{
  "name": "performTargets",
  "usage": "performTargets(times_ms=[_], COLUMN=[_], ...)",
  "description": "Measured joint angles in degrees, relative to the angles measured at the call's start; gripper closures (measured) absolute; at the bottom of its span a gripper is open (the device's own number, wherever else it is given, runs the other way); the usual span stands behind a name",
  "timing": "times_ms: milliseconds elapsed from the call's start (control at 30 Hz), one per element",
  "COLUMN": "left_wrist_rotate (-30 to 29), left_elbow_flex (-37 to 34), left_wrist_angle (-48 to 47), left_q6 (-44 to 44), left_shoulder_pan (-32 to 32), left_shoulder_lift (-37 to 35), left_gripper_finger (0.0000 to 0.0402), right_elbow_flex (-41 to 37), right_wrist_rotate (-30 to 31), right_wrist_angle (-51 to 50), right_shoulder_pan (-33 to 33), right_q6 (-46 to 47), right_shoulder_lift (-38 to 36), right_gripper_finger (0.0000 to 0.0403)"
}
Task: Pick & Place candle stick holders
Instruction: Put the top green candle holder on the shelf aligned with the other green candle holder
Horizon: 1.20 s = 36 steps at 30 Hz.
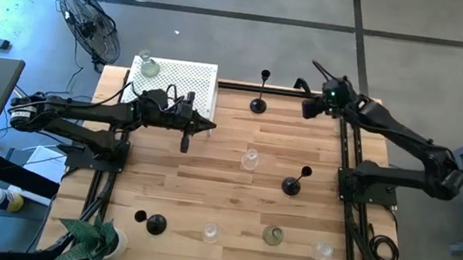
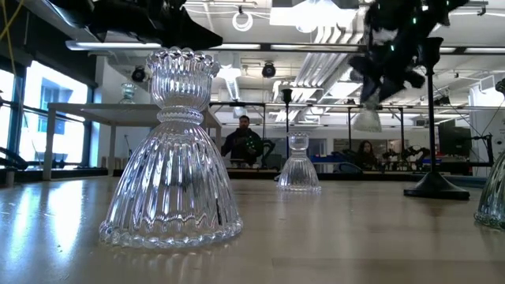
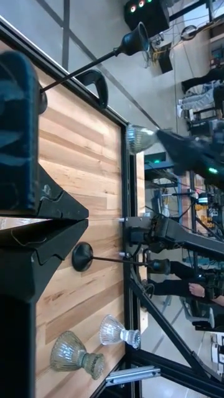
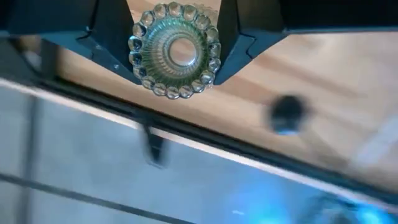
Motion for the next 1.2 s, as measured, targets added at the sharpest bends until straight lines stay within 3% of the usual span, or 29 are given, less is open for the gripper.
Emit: performTargets(times_ms=[367,633,933,1200], left_wrist_rotate=[-0.1,-0.2,-1.3,-6.0], left_elbow_flex=[0.0,0.0,0.0,-6.8], left_wrist_angle=[-1.1,-2.7,-10.5,-8.3], left_q6=[0.7,1.0,0.5,-1.1], left_shoulder_pan=[0.0,0.0,0.0,-0.8], left_shoulder_lift=[0.0,0.0,-1.2,-9.8], left_gripper_finger=[0.0399,0.0399,0.0399,0.0399], right_elbow_flex=[14.8,18.6,23.4,30.7], right_wrist_rotate=[1.9,3.0,-0.4,-5.7], right_wrist_angle=[-3.2,1.5,5.0,6.4], right_shoulder_pan=[26.9,40.5,43.6,41.8], right_q6=[-0.8,-1.9,-6.6,-16.3], right_shoulder_lift=[2.5,13.1,29.5,37.9], right_gripper_finger=[0.0238,0.0240,0.0237,0.0232])
